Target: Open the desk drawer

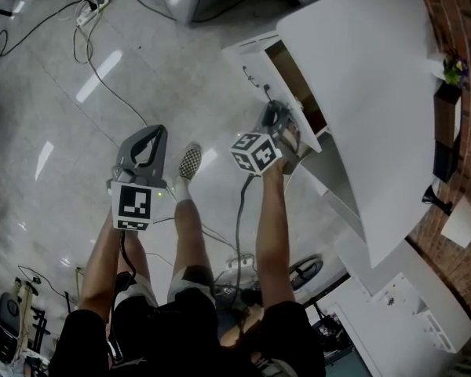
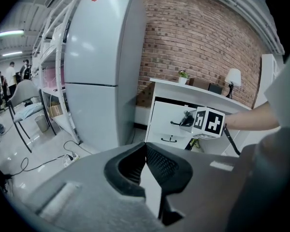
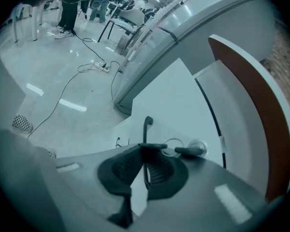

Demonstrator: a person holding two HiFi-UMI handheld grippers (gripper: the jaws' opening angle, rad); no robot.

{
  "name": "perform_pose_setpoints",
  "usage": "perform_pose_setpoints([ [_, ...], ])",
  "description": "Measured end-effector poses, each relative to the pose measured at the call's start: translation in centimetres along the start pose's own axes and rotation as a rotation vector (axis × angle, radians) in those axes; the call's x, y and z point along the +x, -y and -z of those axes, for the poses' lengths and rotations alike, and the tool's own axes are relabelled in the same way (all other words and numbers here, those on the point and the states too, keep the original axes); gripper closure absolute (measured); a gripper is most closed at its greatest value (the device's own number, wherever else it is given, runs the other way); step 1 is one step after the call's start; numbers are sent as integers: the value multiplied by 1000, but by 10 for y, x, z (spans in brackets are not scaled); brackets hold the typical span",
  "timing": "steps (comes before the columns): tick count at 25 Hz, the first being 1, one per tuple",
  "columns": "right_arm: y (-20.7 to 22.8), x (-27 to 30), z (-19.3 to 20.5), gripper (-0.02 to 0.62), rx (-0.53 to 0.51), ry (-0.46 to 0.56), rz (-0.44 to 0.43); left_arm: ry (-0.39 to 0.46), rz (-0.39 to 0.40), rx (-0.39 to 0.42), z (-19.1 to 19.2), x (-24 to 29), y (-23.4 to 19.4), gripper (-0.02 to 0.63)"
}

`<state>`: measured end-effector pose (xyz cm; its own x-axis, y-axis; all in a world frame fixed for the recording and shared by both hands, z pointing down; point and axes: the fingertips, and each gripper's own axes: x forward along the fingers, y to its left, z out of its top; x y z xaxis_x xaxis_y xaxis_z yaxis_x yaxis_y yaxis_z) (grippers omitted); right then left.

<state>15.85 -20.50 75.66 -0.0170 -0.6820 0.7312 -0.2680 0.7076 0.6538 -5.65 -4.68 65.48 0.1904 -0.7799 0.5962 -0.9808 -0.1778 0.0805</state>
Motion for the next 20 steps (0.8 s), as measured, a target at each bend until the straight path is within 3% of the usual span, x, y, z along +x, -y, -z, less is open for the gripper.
perform_pose_setpoints([
  [20, -57, -52, -10, 572, 23, -21, -13, -8, 84, 83, 22, -43, -6, 595],
])
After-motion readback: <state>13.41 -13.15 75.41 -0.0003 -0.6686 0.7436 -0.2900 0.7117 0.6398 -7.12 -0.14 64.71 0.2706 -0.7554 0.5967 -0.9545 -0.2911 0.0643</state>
